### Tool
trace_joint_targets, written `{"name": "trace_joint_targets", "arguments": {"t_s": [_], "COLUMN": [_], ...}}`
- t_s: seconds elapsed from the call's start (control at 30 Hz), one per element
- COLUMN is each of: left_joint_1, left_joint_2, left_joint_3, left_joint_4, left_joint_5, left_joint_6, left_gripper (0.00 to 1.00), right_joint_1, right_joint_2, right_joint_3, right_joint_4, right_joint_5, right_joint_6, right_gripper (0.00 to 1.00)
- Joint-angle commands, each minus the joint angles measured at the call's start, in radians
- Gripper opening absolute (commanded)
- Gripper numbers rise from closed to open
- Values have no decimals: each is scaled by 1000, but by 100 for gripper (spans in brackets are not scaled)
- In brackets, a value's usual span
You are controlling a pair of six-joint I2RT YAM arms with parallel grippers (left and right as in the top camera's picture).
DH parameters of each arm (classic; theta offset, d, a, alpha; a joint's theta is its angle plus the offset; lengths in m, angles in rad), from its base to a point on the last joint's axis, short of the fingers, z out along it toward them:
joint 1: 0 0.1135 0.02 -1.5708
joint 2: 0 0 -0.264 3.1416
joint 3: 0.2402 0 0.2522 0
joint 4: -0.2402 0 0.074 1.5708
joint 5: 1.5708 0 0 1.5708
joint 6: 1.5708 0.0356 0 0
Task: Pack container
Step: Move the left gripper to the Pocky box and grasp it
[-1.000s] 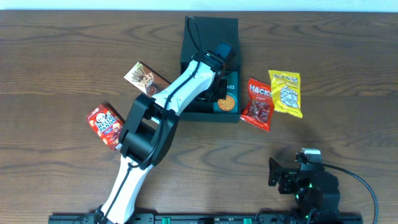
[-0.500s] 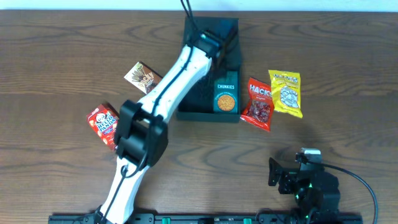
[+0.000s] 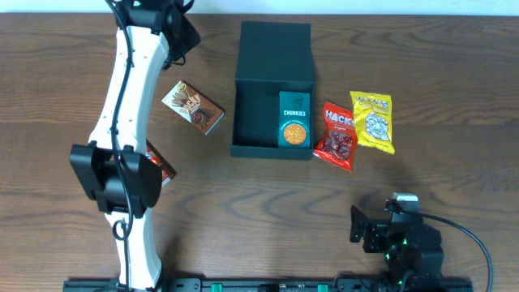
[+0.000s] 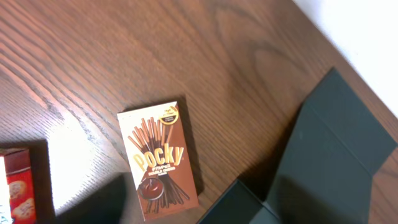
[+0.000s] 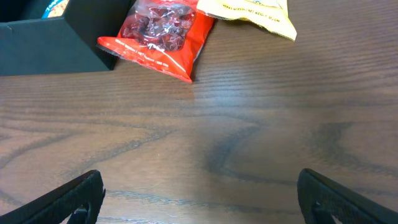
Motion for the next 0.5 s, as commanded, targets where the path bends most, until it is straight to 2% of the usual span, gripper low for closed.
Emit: {"name": "trace_joint_targets", "arguments": {"t_s": [0.0,0.1,0.3,0.47], "left_joint_1": [13,13,11,10], "left_joint_2": [61,132,200,208], "left_joint_3": [-15,-15,-15,-16], "left_joint_4": [-7,-26,-120,-157], "left_joint_5": [89,150,125,119], "left_joint_6": [-28,-100,-379,-382], "left_gripper": [96,95,95,95], "right_joint_1": [-11,-11,-11,-11], "right_joint_2": [-6,-6,-6,-6], "right_joint_3": [-10,-10,-10,-10], "right_joint_4": [-10,-10,-10,-10], "right_joint_5": [-4,-4,-4,-4], "right_joint_6": [14,14,14,14], "right_gripper": [99,99,99,99]}}
